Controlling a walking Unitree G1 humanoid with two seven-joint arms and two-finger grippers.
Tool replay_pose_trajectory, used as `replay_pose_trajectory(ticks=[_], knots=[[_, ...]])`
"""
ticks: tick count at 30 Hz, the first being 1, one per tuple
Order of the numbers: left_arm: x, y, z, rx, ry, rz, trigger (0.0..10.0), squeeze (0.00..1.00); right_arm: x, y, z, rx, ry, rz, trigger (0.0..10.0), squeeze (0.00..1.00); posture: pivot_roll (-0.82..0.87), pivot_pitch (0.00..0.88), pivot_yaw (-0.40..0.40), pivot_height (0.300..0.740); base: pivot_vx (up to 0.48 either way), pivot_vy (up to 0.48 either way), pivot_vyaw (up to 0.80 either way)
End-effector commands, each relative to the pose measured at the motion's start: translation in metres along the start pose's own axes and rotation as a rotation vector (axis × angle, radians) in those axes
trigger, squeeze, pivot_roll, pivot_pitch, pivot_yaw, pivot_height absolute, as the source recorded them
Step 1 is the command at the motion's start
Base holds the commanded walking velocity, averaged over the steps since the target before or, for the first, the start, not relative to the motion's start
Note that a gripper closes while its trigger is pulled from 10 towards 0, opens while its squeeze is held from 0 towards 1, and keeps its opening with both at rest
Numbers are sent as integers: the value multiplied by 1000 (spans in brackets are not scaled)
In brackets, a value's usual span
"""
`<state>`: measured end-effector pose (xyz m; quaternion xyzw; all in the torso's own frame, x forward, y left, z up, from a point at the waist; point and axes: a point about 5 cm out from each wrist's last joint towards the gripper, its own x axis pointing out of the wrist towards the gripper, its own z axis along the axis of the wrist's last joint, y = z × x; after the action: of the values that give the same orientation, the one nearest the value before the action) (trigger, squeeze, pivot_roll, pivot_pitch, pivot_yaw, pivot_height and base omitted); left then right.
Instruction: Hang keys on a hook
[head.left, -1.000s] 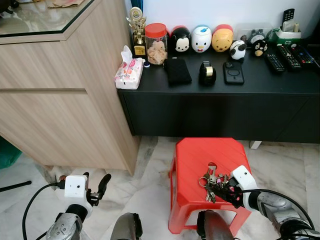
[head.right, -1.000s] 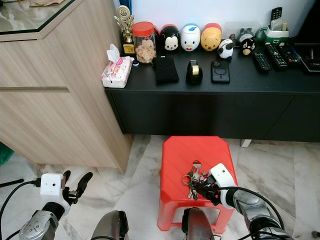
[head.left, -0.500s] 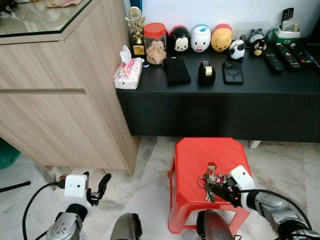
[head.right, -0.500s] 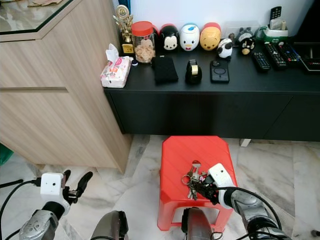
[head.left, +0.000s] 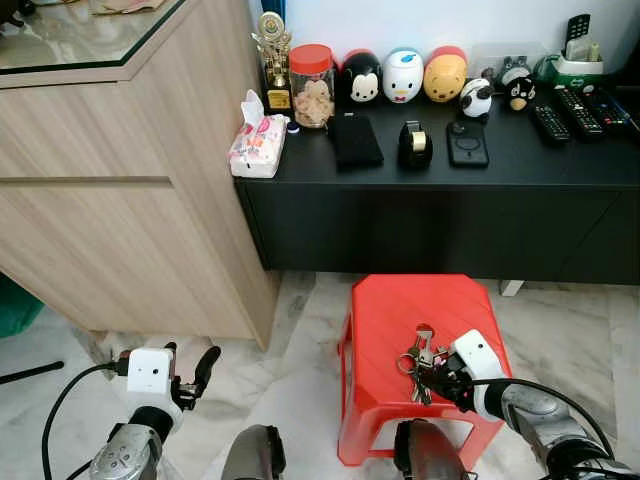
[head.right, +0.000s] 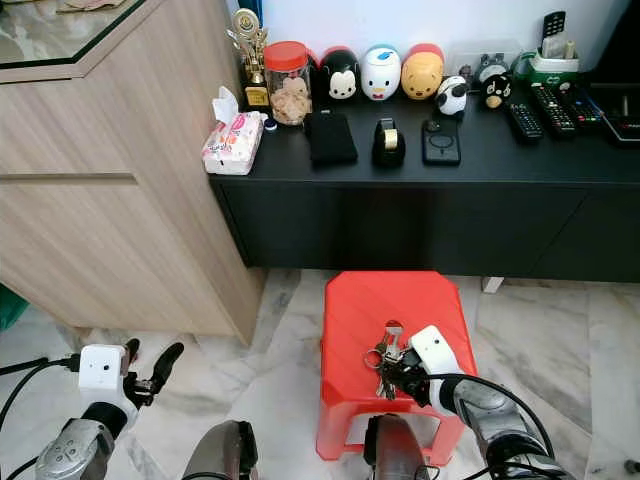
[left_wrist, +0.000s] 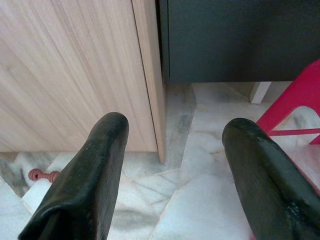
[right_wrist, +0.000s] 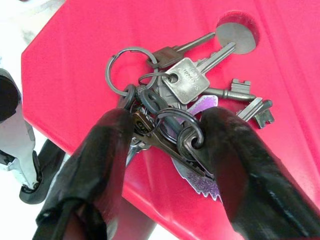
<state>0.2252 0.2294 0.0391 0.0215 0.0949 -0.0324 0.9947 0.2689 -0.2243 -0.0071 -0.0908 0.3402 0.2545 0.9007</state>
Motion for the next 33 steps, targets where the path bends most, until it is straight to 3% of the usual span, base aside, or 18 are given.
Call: replay_pose_trajectory(ticks=[1, 24, 33], knots=[[-1, 3, 2, 22, 9, 0, 10000, 0, 3, 3, 1, -13, 4, 16, 0, 0, 36, 112, 71, 619, 0, 0, 0], [2, 3, 0, 28, 18, 4, 10000, 0, 1, -4, 11, -45, -6, -12, 0, 0, 33, 105, 70, 619, 0, 0, 0], [6, 2, -1, 26, 21, 8, 10000, 0, 2, -11, 31, -14, -108, -84, 0, 0, 24, 90, 60, 619, 0, 0, 0]])
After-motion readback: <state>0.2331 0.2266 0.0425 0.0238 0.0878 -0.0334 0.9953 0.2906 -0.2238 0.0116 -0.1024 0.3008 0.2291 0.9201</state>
